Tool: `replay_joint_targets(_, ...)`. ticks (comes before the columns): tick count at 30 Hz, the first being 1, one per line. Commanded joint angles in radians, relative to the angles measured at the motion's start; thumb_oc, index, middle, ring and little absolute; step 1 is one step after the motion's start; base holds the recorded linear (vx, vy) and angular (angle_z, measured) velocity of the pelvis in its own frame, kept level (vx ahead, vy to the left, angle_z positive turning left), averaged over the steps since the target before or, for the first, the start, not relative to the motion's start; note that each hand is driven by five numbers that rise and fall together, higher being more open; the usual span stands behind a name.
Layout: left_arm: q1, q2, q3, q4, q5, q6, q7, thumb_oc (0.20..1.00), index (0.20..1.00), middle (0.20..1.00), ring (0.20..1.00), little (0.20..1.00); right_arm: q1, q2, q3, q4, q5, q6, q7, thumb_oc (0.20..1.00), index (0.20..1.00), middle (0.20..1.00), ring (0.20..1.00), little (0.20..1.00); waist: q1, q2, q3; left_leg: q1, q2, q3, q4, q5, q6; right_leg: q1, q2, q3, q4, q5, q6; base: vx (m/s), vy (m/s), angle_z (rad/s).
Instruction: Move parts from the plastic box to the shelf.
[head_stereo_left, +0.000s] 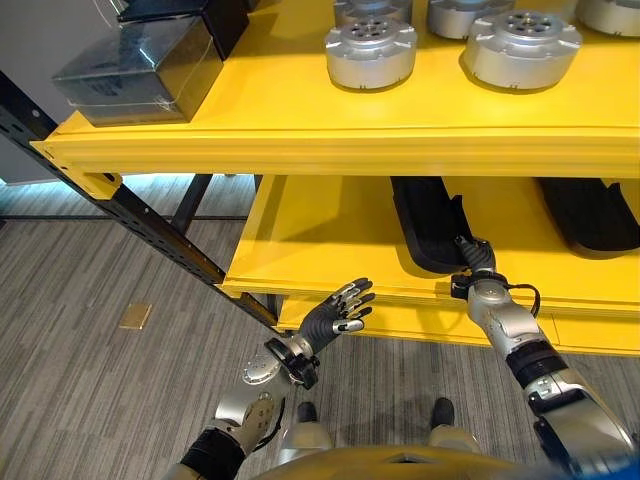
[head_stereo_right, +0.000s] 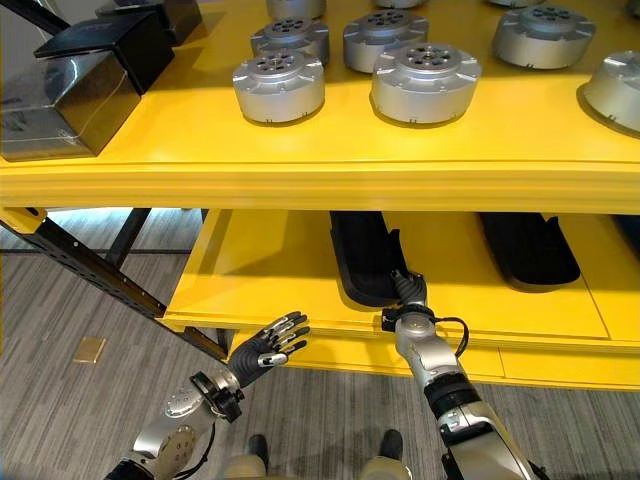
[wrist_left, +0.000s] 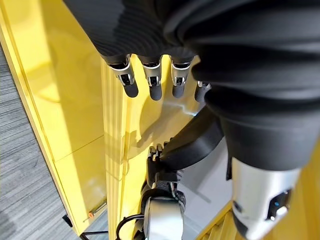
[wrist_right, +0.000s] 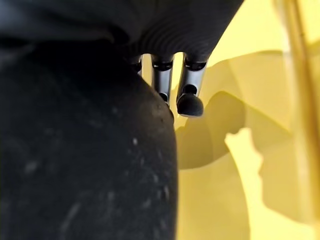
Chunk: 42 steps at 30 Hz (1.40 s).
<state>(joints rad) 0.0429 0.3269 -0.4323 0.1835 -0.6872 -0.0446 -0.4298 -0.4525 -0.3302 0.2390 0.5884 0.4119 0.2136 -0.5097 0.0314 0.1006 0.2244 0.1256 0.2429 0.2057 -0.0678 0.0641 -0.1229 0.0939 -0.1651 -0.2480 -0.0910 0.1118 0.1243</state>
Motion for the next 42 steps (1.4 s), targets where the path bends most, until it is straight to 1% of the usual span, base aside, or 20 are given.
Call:
replay_joint_targets(1,-0.029,0.024,-0.049,-0.037,-0.032,-0.017,-0.021,1.0,1.0,1.0,1.0,1.0,-0.164,0.003,-0.061,0.02,0.033,-0.034,-0.047,0.2,0.2,0.2,0.2,0.2,0.016,-0.037,0.002,-0.026,0.021,-0.002,0.036,0.073,-0.011,-0.005,-0.014,-0.015,0.164,-0.107,-0.055,0.04,-0.02,0.04)
replay_joint_targets(2,-0.031,0.03,-0.051,-0.042,-0.036,-0.011,-0.022,1.0,1.0,1.0,1.0,1.0,-0.181,0.0,-0.063,0.042,0.032,-0.029,-0.057,0.2,0.2,0.2,0.2,0.2,0.021,-0.036,0.005,-0.029,0.02,-0.005,0.037,0.072,-0.011,-0.009,-0.015,-0.015,0.164,-0.105,-0.053,0.02,-0.025,0.07)
replay_joint_targets(3,-0.038,0.037,-0.058,-0.049,-0.042,-0.007,-0.016,1.0,1.0,1.0,1.0,1.0,-0.224,-0.007,-0.063,0.077,0.033,-0.004,-0.08,0.2,0.2,0.2,0.2,0.2,0.028,-0.034,0.015,-0.039,0.02,-0.008,0.041,0.073,-0.012,-0.021,-0.017,-0.013,0.169,-0.101,-0.053,0.0,-0.017,0.1)
replay_joint_targets(5,-0.047,0.046,-0.064,-0.062,-0.054,0.006,-0.005,1.0,1.0,1.0,1.0,1.0,-0.261,-0.026,-0.073,0.132,0.011,-0.003,-0.087,0.2,0.2,0.2,0.2,0.2,0.037,-0.029,0.028,-0.05,0.019,-0.015,0.046,0.075,-0.012,-0.031,-0.018,-0.013,0.179,-0.102,-0.052,0.01,-0.006,0.08)
replay_joint_targets(8,-0.055,0.065,-0.073,-0.072,-0.07,0.009,-0.006,1.0,1.0,1.0,1.0,1.0,-0.301,-0.067,-0.086,0.185,-0.001,0.007,-0.099,0.2,0.2,0.2,0.2,0.2,0.046,-0.022,0.047,-0.063,0.016,-0.023,0.054,0.076,-0.01,-0.043,-0.02,-0.016,0.2,-0.11,-0.052,0.0,0.004,0.07)
replay_joint_targets(13,-0.079,0.096,-0.09,-0.105,-0.097,0.003,0.003,1.0,1.0,1.0,1.0,1.0,-0.375,-0.141,-0.094,0.283,-0.048,0.002,-0.068,0.2,0.2,0.2,0.2,0.2,0.055,-0.008,0.091,-0.093,0.009,-0.029,0.069,0.074,-0.007,-0.079,-0.031,-0.016,0.229,-0.112,-0.045,-0.07,0.019,0.04)
replay_joint_targets(16,-0.085,0.101,-0.094,-0.115,-0.102,0.004,0.012,1.0,1.0,1.0,1.0,1.0,-0.381,-0.159,-0.083,0.288,-0.075,-0.016,-0.051,0.2,0.2,0.2,0.2,0.2,0.053,-0.009,0.103,-0.101,0.008,-0.029,0.079,0.071,-0.007,-0.088,-0.033,-0.014,0.237,-0.112,-0.044,-0.01,0.001,0.0)
replay_joint_targets(22,-0.086,0.107,-0.099,-0.126,-0.109,-0.002,0.019,1.0,1.0,1.0,1.0,1.0,-0.38,-0.166,-0.089,0.286,-0.037,-0.018,-0.067,0.2,0.2,0.2,0.2,0.2,0.047,-0.009,0.121,-0.101,0.008,-0.023,0.09,0.065,-0.005,-0.094,-0.035,-0.004,0.248,-0.113,-0.042,0.0,0.0,0.0)
replay_joint_targets(28,-0.077,0.112,-0.099,-0.13,-0.107,0.006,0.021,1.0,1.0,1.0,1.0,1.0,-0.369,-0.178,-0.094,0.282,-0.073,-0.018,-0.032,0.2,0.2,0.2,0.2,0.2,0.041,-0.01,0.123,-0.092,0.008,-0.017,0.092,0.061,-0.004,-0.09,-0.036,0.003,0.247,-0.113,-0.04,0.0,-0.001,-0.01)
replay_joint_targets(31,-0.083,0.115,-0.103,-0.131,-0.115,0.005,0.022,1.0,1.0,1.0,1.0,1.0,-0.385,-0.19,-0.086,0.286,-0.083,0.001,-0.008,0.2,0.2,0.2,0.2,0.2,0.038,-0.011,0.125,-0.09,0.009,-0.013,0.093,0.061,-0.005,-0.09,-0.035,0.006,0.248,-0.113,-0.04,0.0,0.0,0.0)
replay_joint_targets(42,-0.08,0.108,-0.109,-0.124,-0.109,0.0,0.026,1.0,1.0,1.0,1.0,1.0,-0.396,-0.192,-0.078,0.302,-0.093,0.016,-0.009,0.2,0.2,0.2,0.2,0.2,0.036,-0.01,0.121,-0.08,0.011,-0.009,0.092,0.06,-0.007,-0.084,-0.035,0.009,0.249,-0.114,-0.041,0.0,0.0,0.0)
